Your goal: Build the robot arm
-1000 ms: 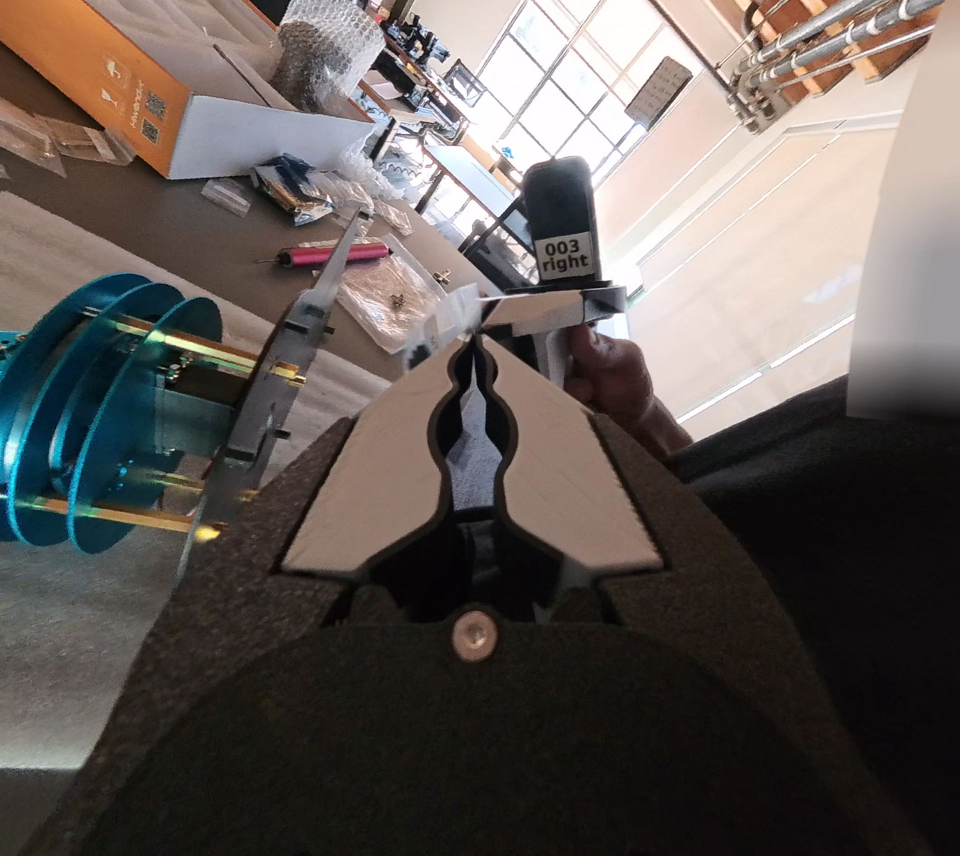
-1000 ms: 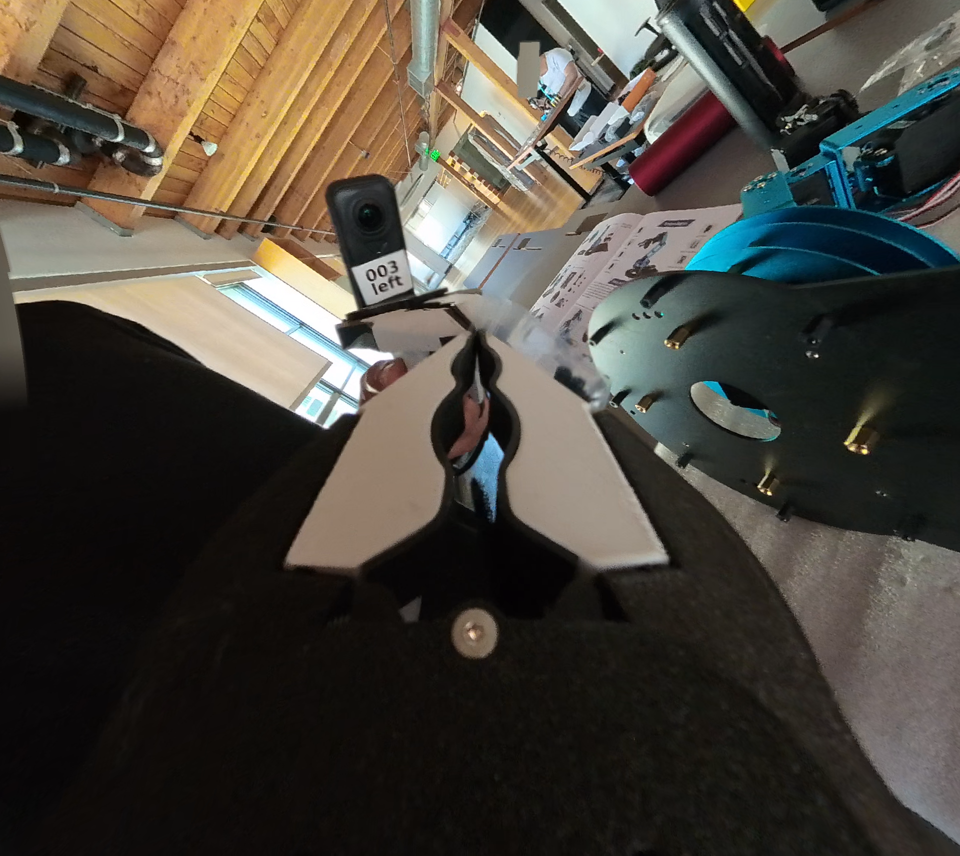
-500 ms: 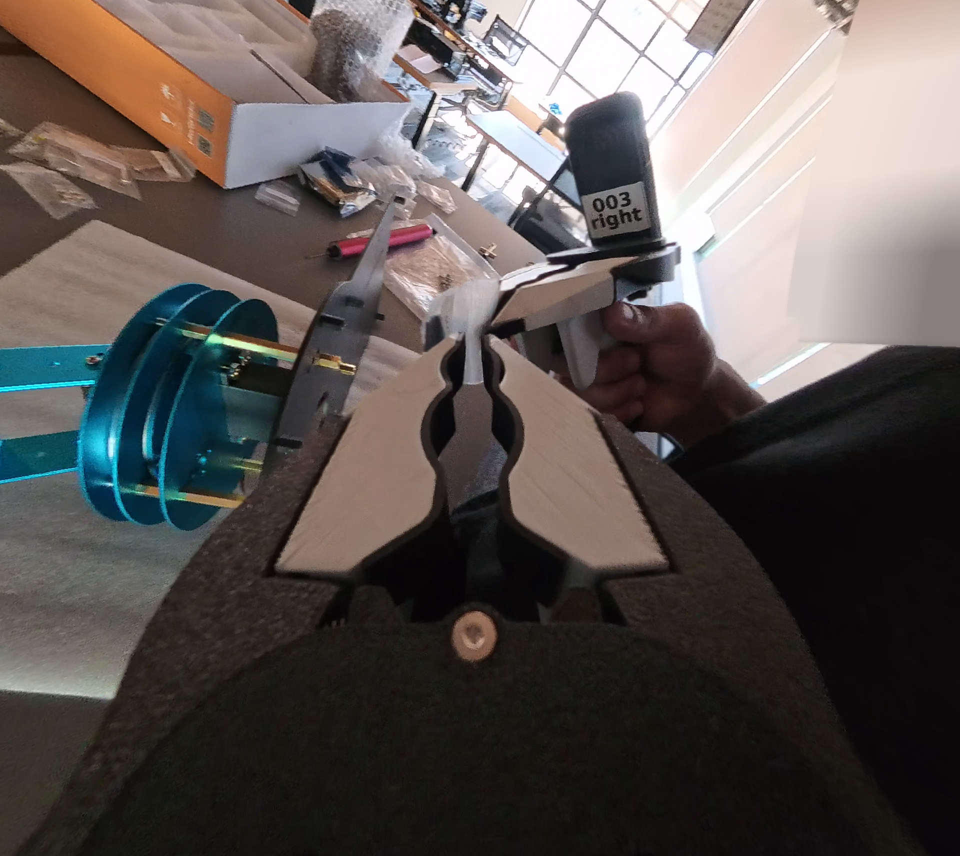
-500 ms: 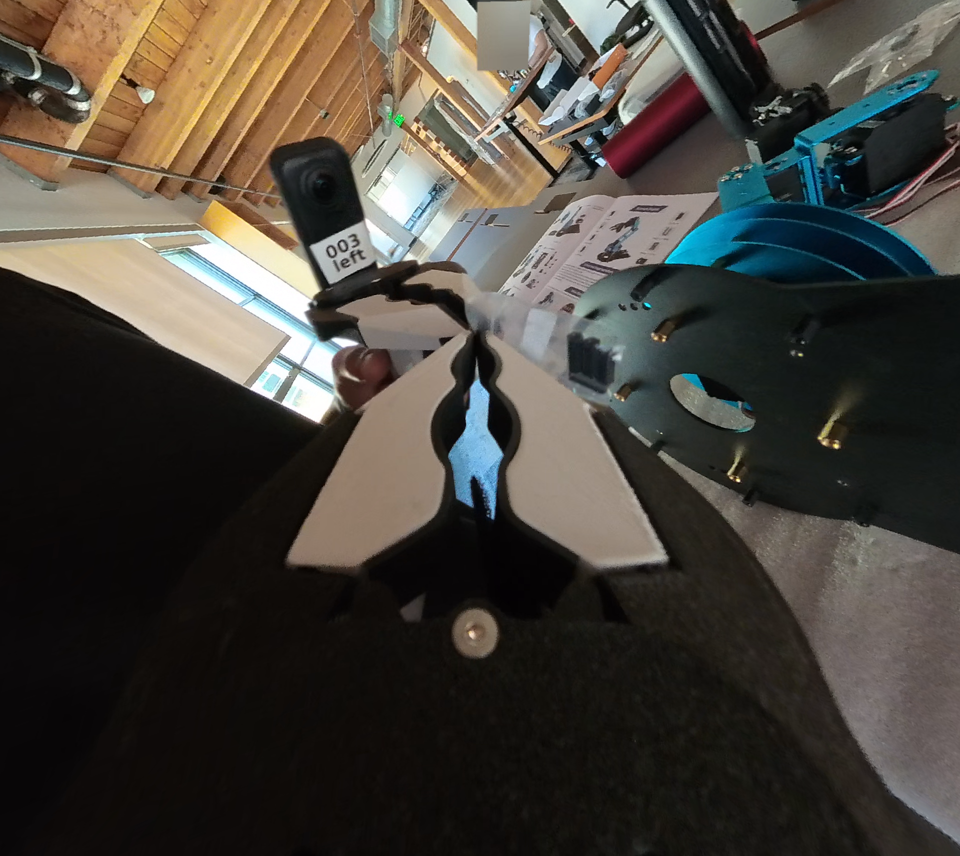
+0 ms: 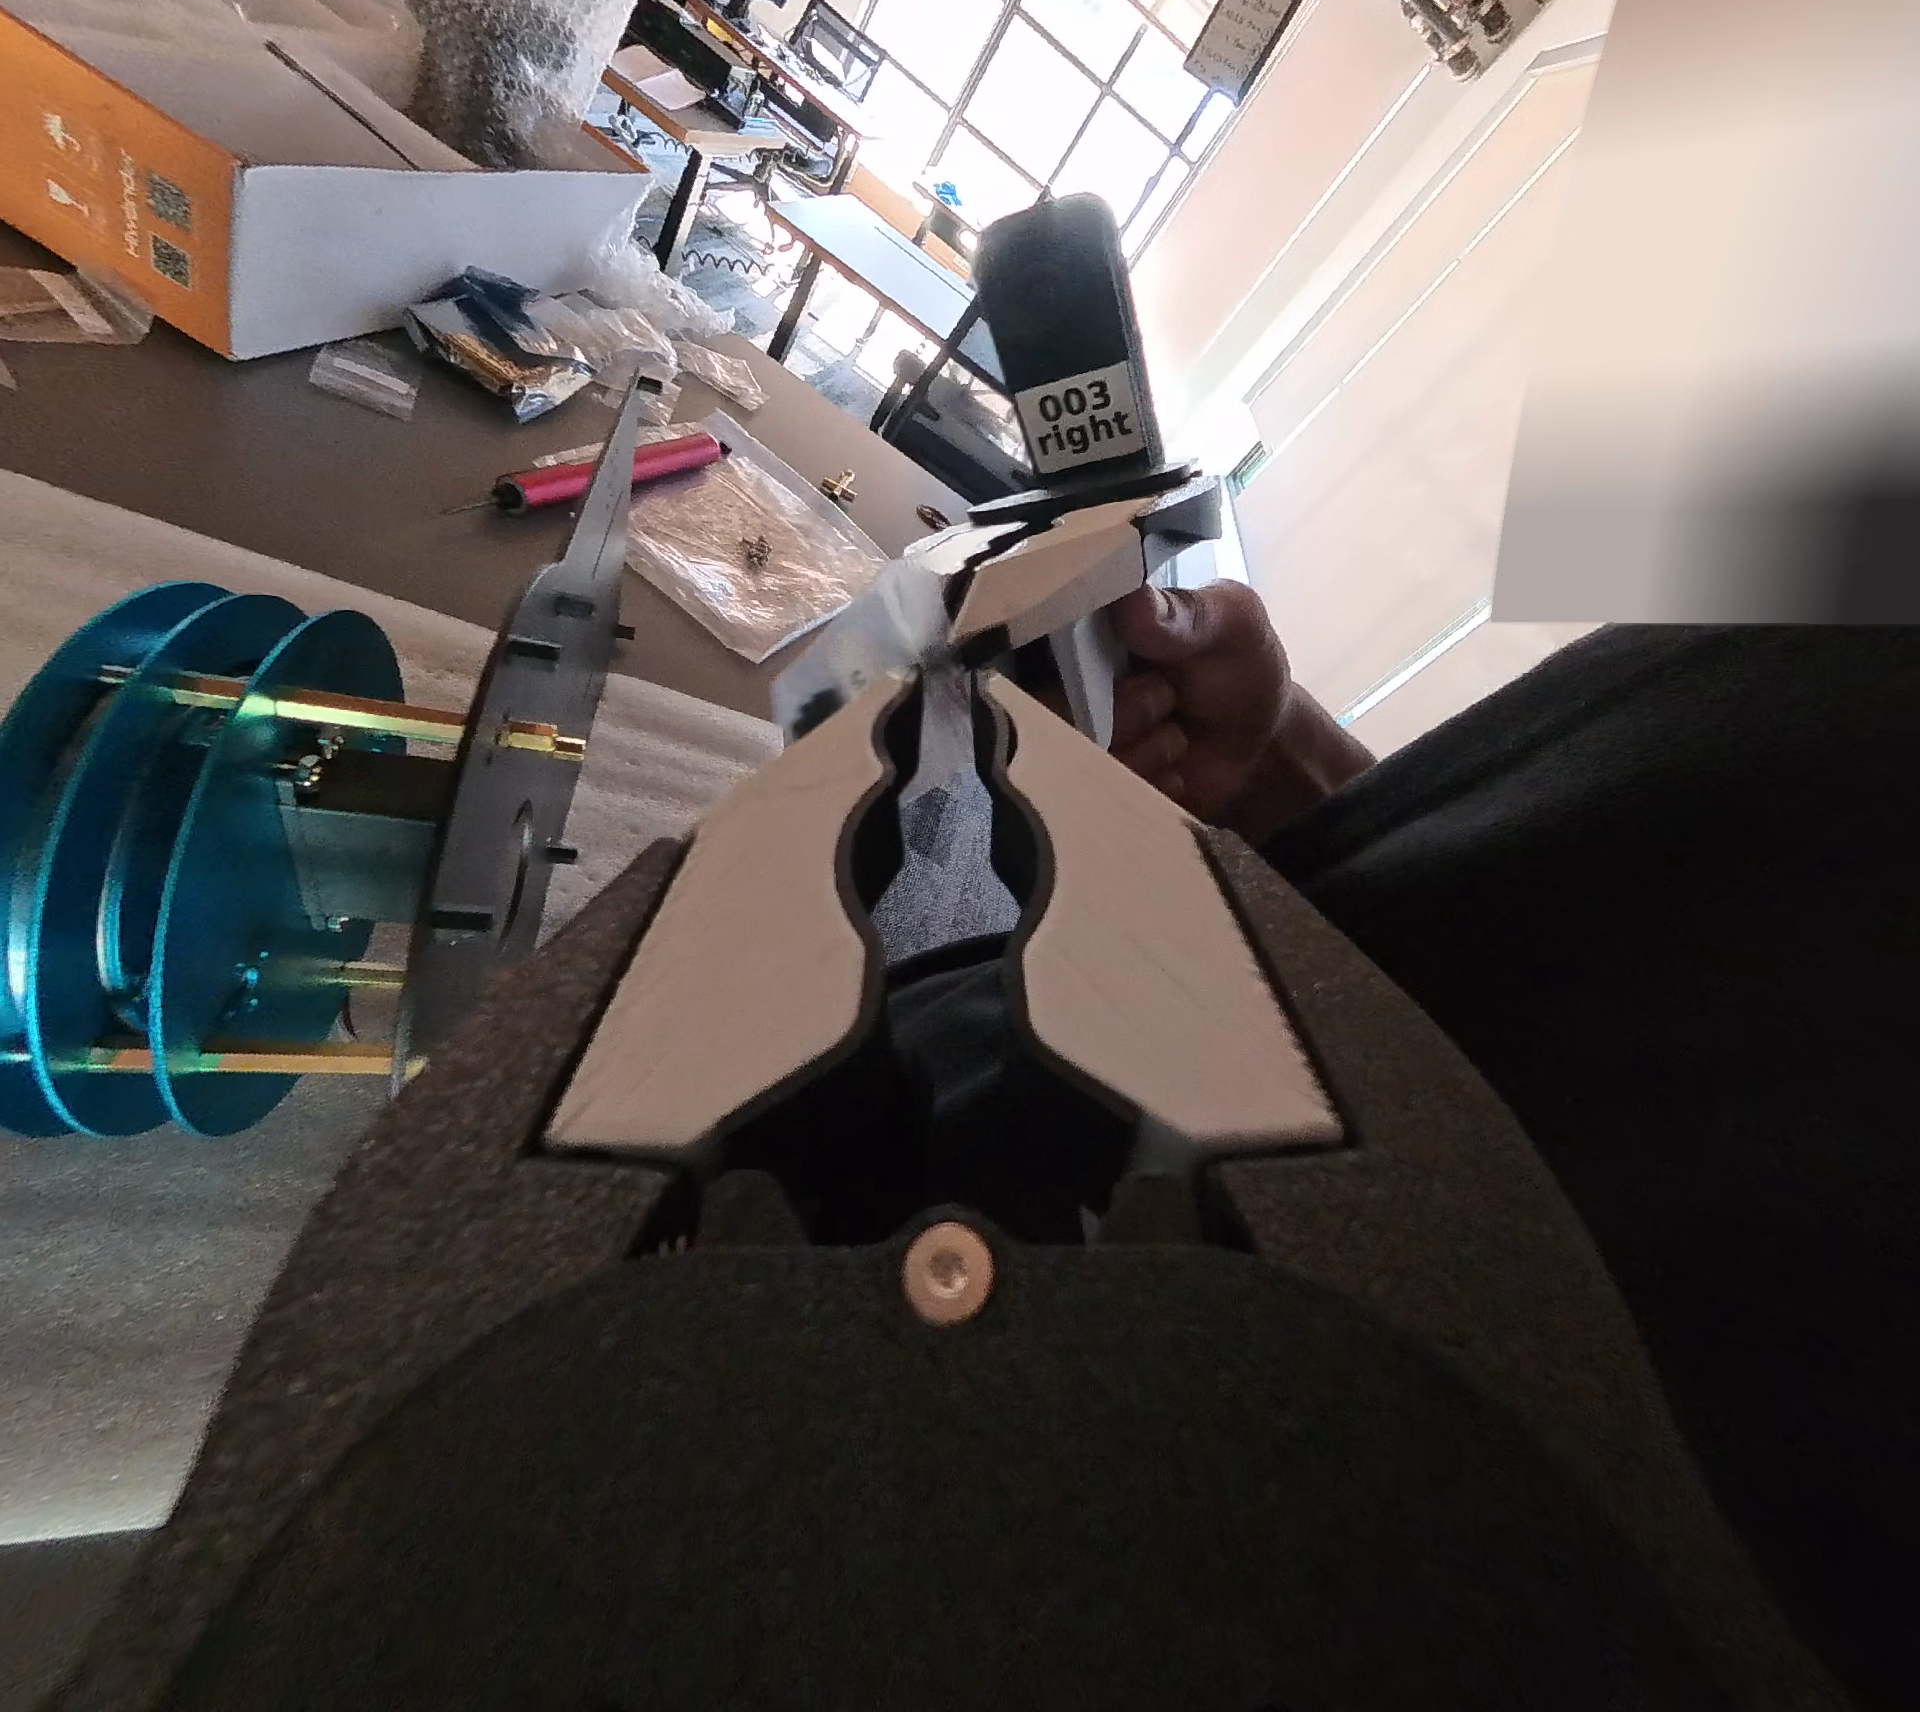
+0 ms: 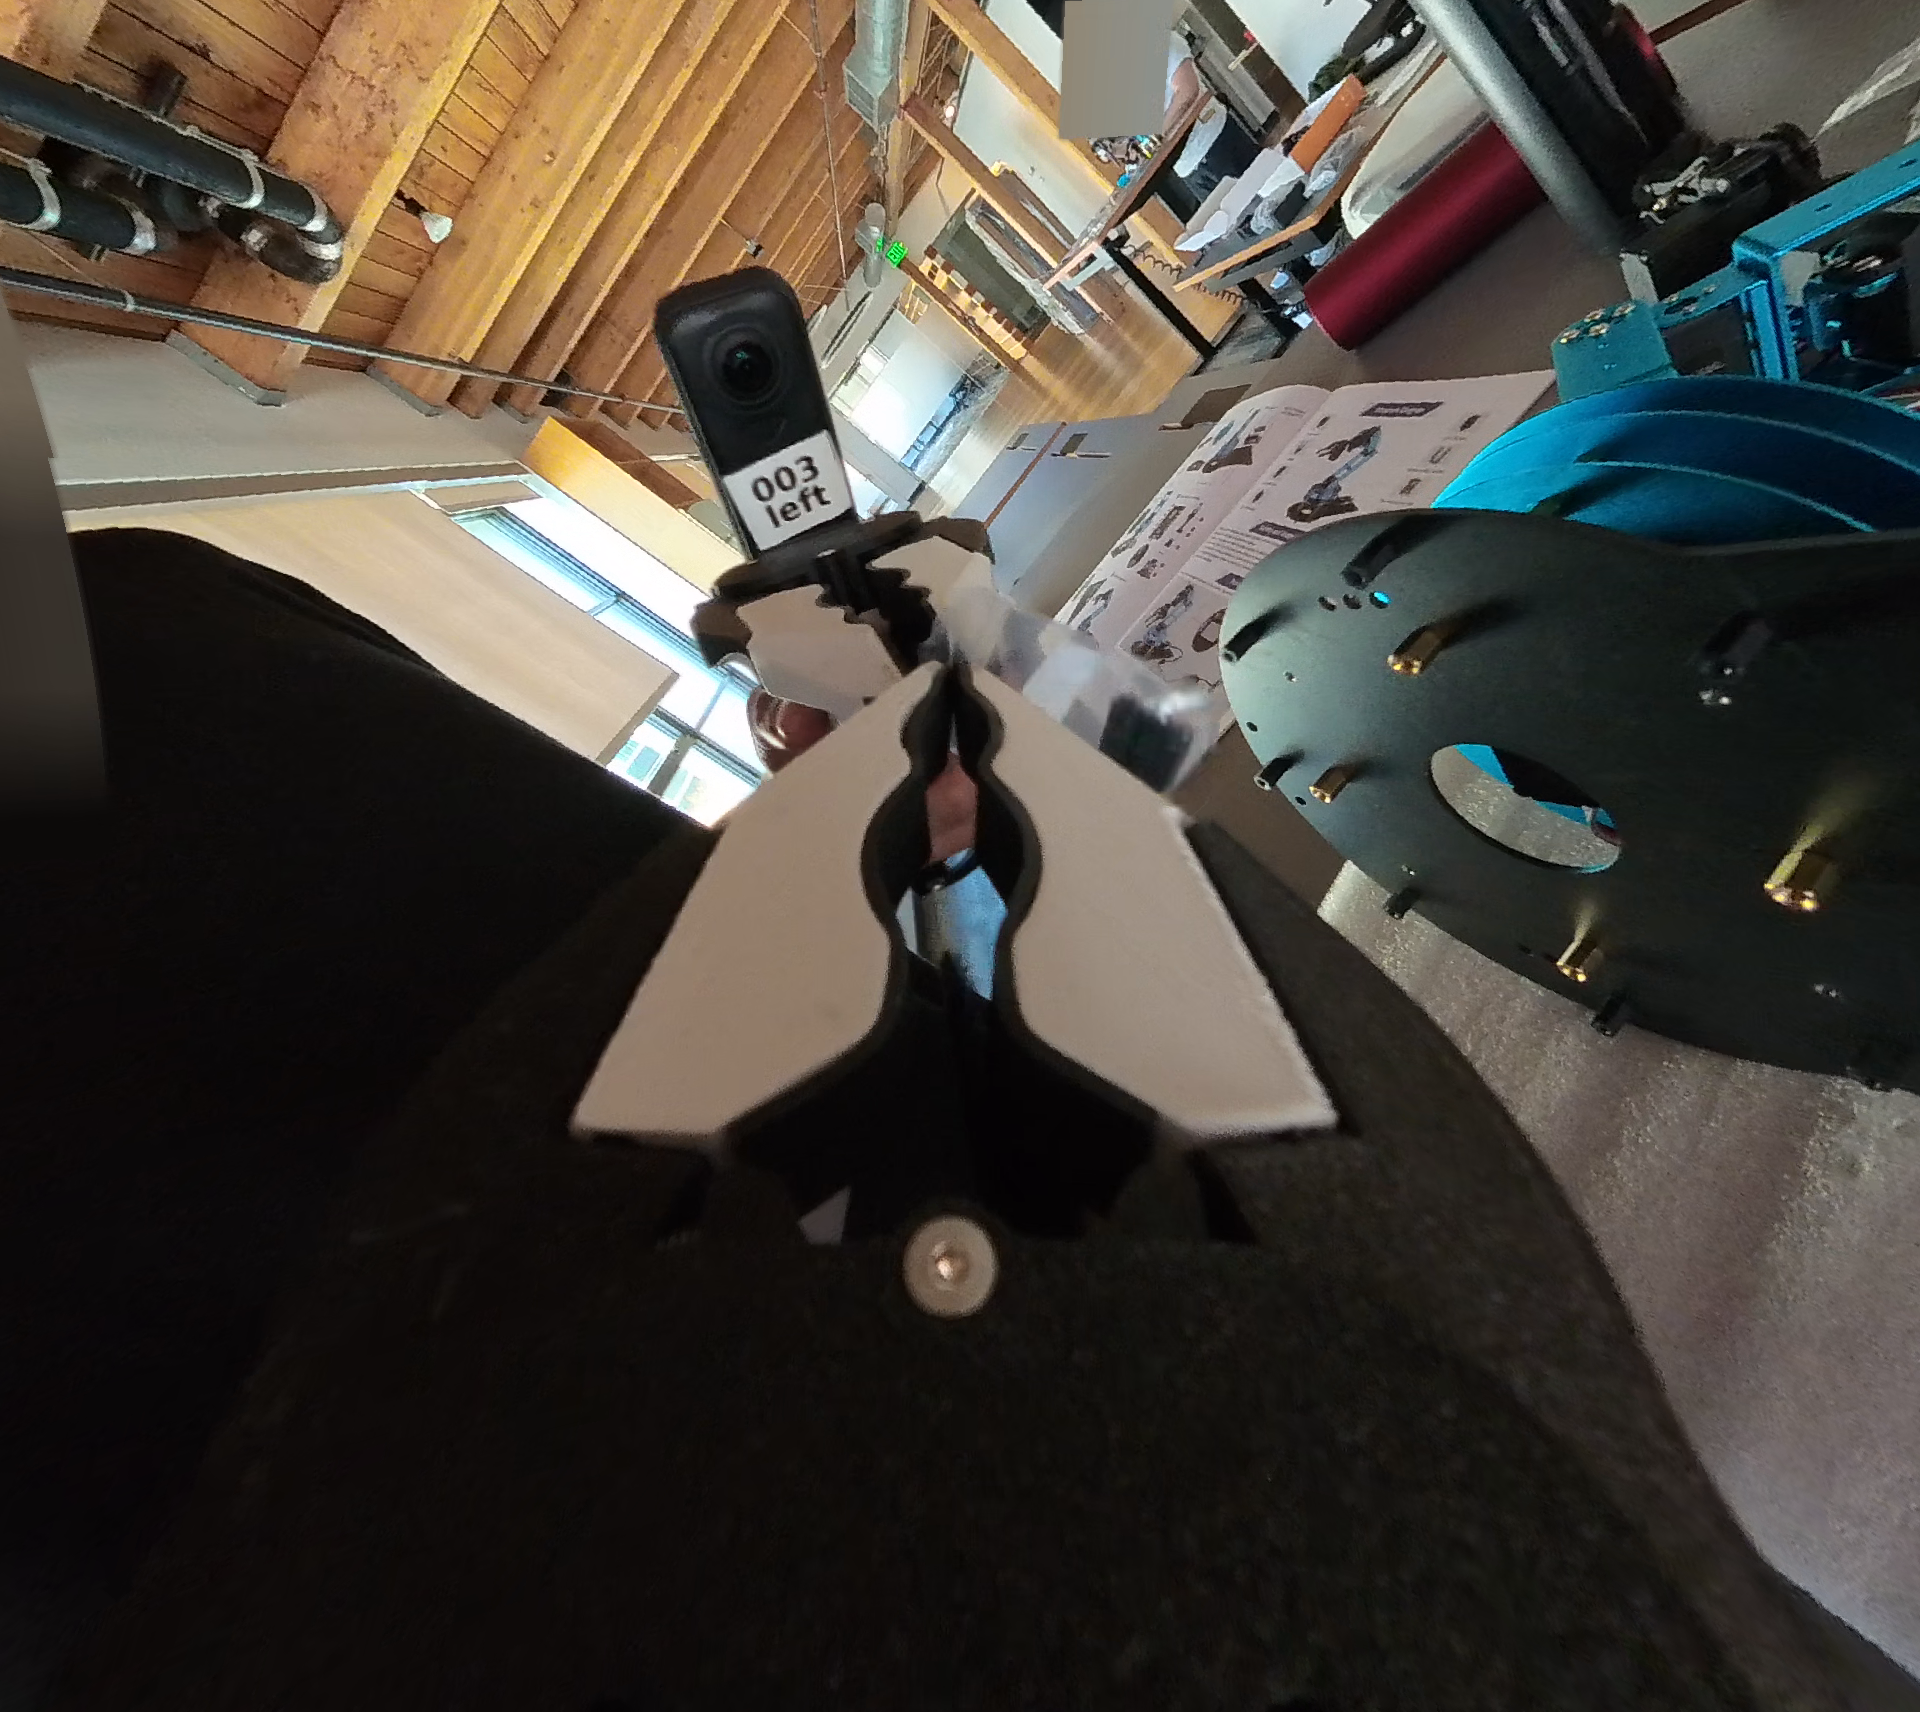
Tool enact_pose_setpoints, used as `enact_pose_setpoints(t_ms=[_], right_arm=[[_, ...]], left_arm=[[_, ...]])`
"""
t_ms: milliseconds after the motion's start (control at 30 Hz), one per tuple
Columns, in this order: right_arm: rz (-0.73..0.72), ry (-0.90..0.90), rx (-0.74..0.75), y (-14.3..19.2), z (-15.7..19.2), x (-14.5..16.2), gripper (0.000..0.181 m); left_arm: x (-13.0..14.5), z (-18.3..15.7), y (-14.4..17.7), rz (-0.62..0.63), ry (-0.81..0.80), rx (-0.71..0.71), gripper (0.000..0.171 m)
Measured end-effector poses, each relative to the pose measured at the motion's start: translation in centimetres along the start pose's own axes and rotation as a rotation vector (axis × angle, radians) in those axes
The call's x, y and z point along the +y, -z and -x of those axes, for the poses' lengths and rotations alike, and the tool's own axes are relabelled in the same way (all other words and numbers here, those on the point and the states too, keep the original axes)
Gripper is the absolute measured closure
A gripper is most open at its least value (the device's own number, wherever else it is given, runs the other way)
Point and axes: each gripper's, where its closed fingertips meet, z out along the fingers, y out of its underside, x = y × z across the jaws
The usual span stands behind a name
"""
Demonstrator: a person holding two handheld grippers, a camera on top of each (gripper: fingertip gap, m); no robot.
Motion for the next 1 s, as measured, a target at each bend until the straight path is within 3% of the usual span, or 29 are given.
enact_pose_setpoints(t_ms=[300, 467, 567, 700, 833, 900, 1000], right_arm=[[0.025, 0.009, 0.114, 0.2, -1.5, 0.7, 0.181], [0.043, -0.049, 0.347, 1.0, -4.6, 2.0, 0.181], [-0.005, -0.136, 0.500, 3.7, -6.4, 2.5, 0.181], [-0.027, -0.145, 0.696, 6.8, -7.7, 3.6, 0.181], [-0.022, -0.152, 0.809, 8.1, -8.3, 4.6, 0.181], [-0.065, -0.205, 0.776, 8.1, -8.0, 4.7, 0.181], [-0.029, -0.141, 0.792, 7.5, -7.9, 5.2, 0.181]], left_arm=[[0.8, 1.2, -0.2, -0.006, 0.017, -0.059, 0.171], [2.8, 3.6, -1.4, 0.070, -0.127, -0.320, 0.171], [4.1, 4.3, -4.0, 0.132, -0.232, -0.452, 0.171], [5.9, 4.3, -7.0, 0.172, -0.202, -0.408, 0.171], [6.4, 4.7, -7.5, 0.202, -0.239, -0.464, 0.171], [6.4, 5.0, -7.2, 0.202, -0.235, -0.484, 0.171], [7.4, 4.6, -7.4, 0.228, -0.214, -0.454, 0.171]])
